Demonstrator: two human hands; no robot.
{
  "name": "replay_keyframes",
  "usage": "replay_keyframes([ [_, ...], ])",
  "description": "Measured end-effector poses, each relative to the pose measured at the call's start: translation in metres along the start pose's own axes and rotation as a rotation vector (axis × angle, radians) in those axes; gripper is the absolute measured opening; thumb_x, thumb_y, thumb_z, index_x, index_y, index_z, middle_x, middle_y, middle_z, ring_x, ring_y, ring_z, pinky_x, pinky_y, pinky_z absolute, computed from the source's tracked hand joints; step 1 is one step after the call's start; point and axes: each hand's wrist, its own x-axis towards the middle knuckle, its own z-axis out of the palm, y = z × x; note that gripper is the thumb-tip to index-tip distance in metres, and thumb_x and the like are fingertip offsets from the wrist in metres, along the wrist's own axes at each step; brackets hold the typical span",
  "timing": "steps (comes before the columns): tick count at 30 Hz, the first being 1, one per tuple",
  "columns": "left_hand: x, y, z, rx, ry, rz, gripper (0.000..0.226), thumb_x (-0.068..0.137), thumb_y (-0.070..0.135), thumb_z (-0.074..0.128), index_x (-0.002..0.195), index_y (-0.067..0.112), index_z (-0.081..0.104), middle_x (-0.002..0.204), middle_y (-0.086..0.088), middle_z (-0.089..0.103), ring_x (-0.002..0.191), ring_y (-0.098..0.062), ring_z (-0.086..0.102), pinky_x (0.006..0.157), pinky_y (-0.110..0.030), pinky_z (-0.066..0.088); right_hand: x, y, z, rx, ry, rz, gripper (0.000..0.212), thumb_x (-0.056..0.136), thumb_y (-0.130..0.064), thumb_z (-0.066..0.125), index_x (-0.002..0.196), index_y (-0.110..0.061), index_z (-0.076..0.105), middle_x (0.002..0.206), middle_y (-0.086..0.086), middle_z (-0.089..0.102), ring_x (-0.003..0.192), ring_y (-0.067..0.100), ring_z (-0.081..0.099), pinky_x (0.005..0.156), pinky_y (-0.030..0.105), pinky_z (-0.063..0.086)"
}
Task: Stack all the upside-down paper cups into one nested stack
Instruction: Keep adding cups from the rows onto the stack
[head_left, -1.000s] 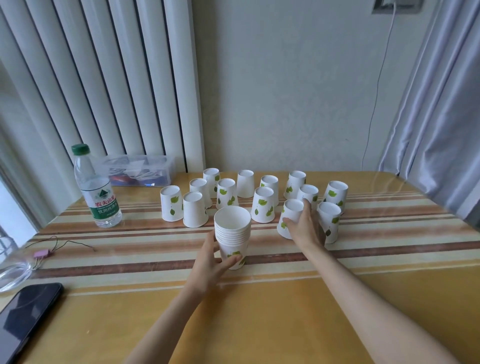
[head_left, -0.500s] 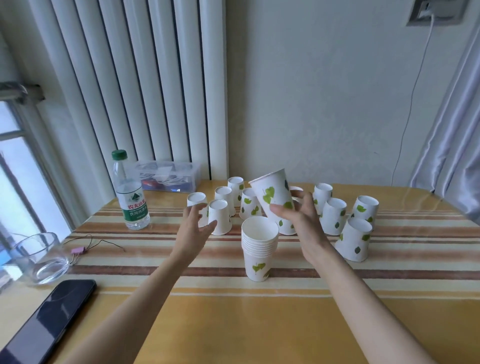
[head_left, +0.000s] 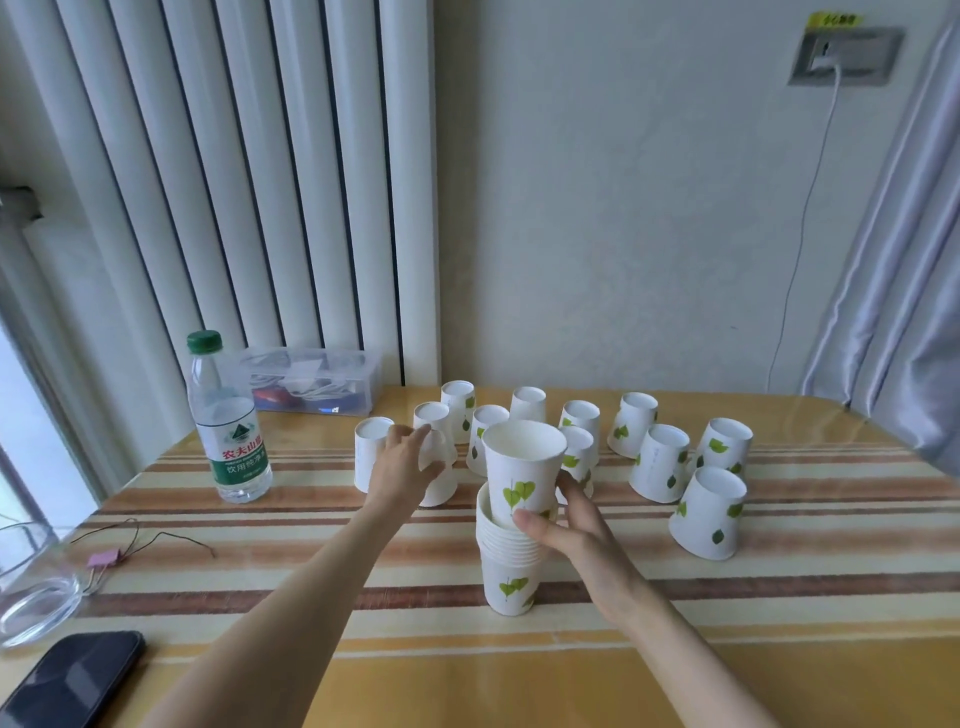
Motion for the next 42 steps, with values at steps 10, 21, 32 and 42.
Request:
replay_keyframes([
  [10,-0.068,0.039,-0.067,-0.886,0.232,-0.044,0.045,0.082,0.027,0.068,0.119,0.015,0.046,0.118,-0.013,0.053,0.089,-0.017,0.061,0.061,-0.014,0.051,-0.006,0.017,-0.002,-0.016,-0.12,0.078,0.087,0.061,-0.043,0.077,0.136,-0.036,0.032,0.136,-0.015,0.051,0.127,0.007,0.045,0.107,0.034,0.038],
  [21,-0.119,0.095,-0.023,-1.06,-0.21,0.072,0.051,0.079,0.033,0.063,0.124,0.025,0.04,0.121,-0.008,0.062,0.103,-0.009,0.063,0.084,-0.024,0.048,-0.026,0.043,-0.03,-0.187,-0.035,0.163,0.102,0.068,-0.024,0.079,0.145,-0.034,0.013,0.146,-0.009,0.028,0.137,0.002,0.022,0.114,0.032,0.025],
  [32,-0.126,0.067,-0.004,-0.895,-0.188,0.072,0.076,0.065,0.036,0.078,0.128,0.036,0.035,0.128,0.017,0.051,0.118,0.002,0.051,0.092,-0.017,0.045,-0.034,0.052,-0.081,-0.189,0.524,-0.12,0.05,0.08,0.0,0.064,0.122,-0.017,0.045,0.124,0.004,0.051,0.117,0.019,0.048,0.099,0.027,0.034],
  [42,-0.124,0.068,0.017,-0.817,-0.155,0.016,0.074,0.066,0.024,0.08,0.127,0.02,0.039,0.115,0.013,0.055,0.106,0.001,0.055,0.073,-0.011,0.049,0.0,0.067,-0.141,-0.328,0.81,0.25,0.091,0.067,-0.019,0.078,0.136,-0.009,0.019,0.135,0.017,0.047,0.118,0.037,0.049,0.093,0.045,0.044],
])
